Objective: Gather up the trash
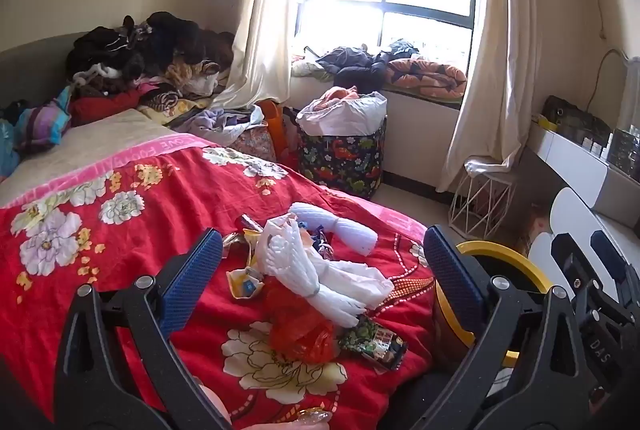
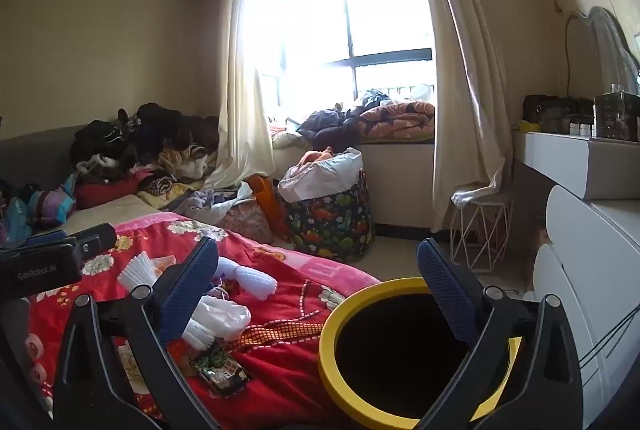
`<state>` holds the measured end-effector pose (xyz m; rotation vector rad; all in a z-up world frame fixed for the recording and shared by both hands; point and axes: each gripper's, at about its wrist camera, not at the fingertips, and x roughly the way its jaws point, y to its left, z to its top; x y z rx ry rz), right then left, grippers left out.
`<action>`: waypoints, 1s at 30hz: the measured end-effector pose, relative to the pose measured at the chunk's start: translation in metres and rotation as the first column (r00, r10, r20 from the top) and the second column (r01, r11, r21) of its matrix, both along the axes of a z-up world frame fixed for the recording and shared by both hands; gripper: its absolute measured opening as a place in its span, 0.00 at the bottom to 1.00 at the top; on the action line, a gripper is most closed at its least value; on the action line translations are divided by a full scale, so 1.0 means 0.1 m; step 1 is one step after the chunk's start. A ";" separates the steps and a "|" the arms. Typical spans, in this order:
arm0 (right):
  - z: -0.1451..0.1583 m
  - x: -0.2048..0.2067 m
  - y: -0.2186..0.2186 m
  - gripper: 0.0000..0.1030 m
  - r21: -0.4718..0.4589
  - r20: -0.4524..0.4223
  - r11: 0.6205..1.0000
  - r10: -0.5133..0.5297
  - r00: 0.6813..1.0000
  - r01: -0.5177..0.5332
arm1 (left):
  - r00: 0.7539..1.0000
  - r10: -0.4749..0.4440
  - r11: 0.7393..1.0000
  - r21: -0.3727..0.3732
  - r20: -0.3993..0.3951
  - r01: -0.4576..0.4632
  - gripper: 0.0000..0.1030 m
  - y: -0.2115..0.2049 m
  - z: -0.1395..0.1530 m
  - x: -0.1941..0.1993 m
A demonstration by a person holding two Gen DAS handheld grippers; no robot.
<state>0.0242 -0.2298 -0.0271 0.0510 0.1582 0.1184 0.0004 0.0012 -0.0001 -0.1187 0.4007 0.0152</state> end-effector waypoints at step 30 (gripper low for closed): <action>-0.03 -0.01 -0.01 0.94 -0.010 -0.046 1.000 -0.024 0.999 0.023 | 1.000 0.000 1.000 -0.004 0.019 0.000 0.90 -0.03 0.03 -0.02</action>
